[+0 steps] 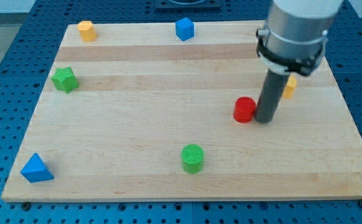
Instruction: Push the red star into the red circle
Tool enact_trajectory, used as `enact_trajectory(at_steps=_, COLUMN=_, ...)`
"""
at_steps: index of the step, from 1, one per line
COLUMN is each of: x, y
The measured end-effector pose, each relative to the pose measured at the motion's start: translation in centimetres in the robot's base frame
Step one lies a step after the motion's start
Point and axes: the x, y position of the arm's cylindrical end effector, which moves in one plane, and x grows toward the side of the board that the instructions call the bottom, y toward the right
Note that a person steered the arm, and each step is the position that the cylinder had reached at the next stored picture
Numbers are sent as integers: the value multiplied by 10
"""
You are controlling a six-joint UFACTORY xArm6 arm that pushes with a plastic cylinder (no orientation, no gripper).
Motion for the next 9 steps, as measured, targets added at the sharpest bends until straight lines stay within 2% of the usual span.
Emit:
enact_trajectory(at_steps=1, x=-66, y=-93)
enact_trajectory(at_steps=2, x=-149, y=-49)
enact_trajectory(at_steps=4, x=-185, y=130)
enact_trajectory(at_steps=5, x=-248, y=92)
enact_trajectory(at_steps=6, x=-242, y=-17)
enact_trajectory(at_steps=7, x=-196, y=-76)
enact_trajectory(at_steps=8, x=-168, y=-46)
enact_trajectory(at_steps=9, x=-224, y=-54)
